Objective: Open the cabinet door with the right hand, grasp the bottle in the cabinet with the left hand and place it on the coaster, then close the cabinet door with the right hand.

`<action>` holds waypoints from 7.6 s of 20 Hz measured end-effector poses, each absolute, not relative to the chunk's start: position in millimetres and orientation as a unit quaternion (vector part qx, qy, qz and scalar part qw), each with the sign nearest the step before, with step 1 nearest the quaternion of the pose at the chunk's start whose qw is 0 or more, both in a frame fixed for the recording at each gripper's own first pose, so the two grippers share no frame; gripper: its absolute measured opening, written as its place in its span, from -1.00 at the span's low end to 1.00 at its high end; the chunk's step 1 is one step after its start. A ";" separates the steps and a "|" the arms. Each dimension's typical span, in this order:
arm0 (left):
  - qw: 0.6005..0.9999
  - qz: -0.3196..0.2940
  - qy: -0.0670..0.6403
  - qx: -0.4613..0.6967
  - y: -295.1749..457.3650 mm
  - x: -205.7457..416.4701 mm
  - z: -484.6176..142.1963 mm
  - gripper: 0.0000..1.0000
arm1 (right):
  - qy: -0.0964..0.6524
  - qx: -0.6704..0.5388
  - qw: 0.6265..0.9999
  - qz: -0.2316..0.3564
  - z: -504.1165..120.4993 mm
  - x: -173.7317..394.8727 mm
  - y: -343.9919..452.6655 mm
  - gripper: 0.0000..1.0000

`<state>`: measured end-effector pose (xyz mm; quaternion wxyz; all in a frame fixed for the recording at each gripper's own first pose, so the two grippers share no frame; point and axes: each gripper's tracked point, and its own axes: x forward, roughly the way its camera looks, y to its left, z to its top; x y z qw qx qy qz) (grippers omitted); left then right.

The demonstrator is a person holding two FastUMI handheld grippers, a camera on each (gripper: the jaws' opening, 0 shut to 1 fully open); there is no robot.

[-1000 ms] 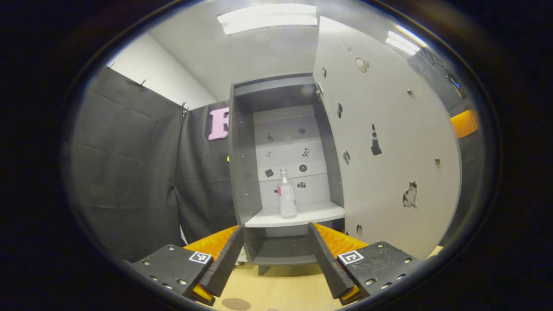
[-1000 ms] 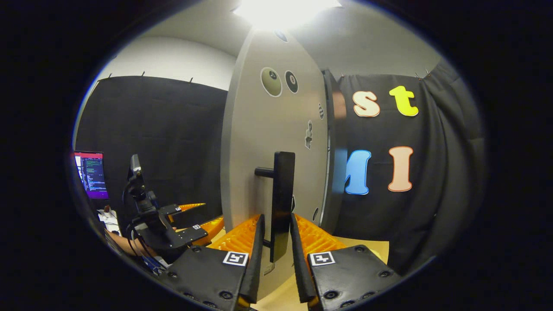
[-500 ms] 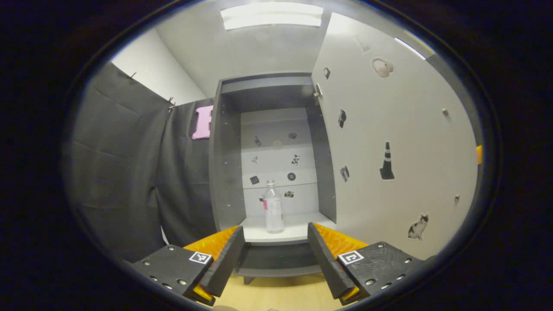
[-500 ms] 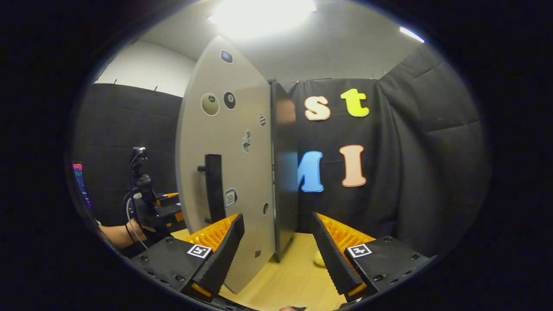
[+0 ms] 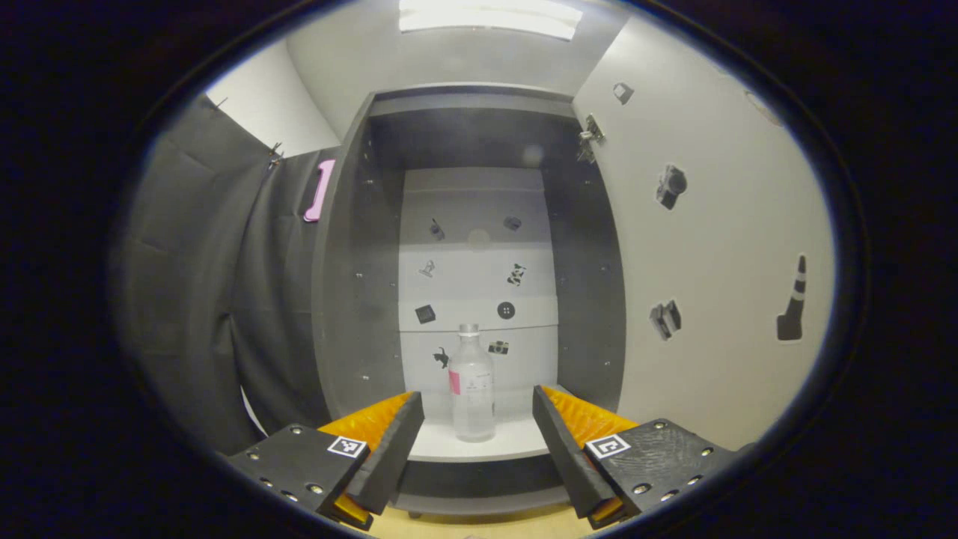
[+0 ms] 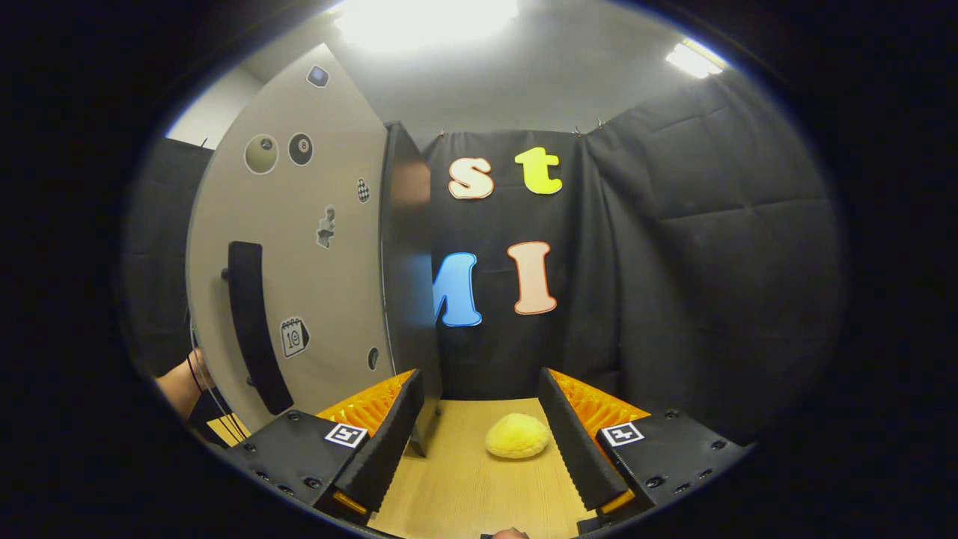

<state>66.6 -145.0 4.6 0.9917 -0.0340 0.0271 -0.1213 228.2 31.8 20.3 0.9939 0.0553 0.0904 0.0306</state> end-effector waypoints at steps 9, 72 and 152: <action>0.987 -0.152 0.052 -0.032 -153.2 68.8 -2.4 0.76 | 0.114 0.077 0.989 -0.051 1.4 238.2 22.1 0.96; 0.977 0.117 0.166 -0.065 67.6 -308.0 -255.7 0.48 | 0.193 0.059 0.973 0.115 -72.8 229.4 80.2 0.96; 0.988 0.107 0.109 -0.028 289.4 -307.1 -83.8 0.73 | 0.064 0.047 0.970 0.229 29.4 344.9 408.5 0.94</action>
